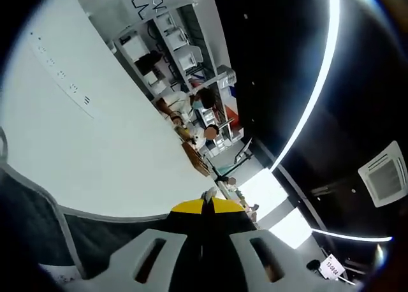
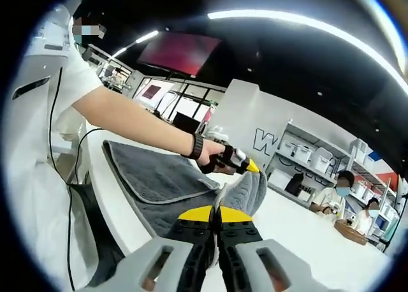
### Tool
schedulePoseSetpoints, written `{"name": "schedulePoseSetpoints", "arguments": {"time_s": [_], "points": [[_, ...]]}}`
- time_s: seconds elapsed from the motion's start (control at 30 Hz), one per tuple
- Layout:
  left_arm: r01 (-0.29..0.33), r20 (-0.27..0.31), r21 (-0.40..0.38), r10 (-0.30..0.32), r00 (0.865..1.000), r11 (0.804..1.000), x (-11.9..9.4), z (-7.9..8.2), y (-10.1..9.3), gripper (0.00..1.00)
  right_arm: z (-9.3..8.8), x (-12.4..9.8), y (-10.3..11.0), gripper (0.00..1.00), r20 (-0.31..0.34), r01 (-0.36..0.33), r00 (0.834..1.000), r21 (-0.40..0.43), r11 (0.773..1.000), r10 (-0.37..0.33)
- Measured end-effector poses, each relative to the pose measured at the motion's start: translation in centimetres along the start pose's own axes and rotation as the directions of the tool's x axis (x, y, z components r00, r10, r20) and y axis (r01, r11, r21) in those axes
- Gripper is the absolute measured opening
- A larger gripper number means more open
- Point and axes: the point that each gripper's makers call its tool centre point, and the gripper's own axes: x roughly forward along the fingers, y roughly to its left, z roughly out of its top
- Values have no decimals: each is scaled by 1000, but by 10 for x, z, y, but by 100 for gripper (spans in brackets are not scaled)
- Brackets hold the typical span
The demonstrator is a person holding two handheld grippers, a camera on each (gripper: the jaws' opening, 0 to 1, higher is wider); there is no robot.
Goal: Open the folded towel by lifting each exposed corner and separating the folded layers until the towel lies flat within the target outline without major curled edges
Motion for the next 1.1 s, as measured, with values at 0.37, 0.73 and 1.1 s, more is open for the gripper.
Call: {"name": "schedulePoseSetpoints", "arguments": {"time_s": [0.37,0.73,1.1], "points": [[-30,-14,15,30,999,999,0,-8,9,0,-9,-4,-2,0,-4,5,1000,36,999,-4],[-48,-3,18,48,999,999,4,-18,18,1,-22,-9,-17,0,-33,58,998,38,998,-56],[-48,7,13,48,999,999,7,-18,25,1,-32,-11,-26,0,-64,96,994,44,994,-93]]}}
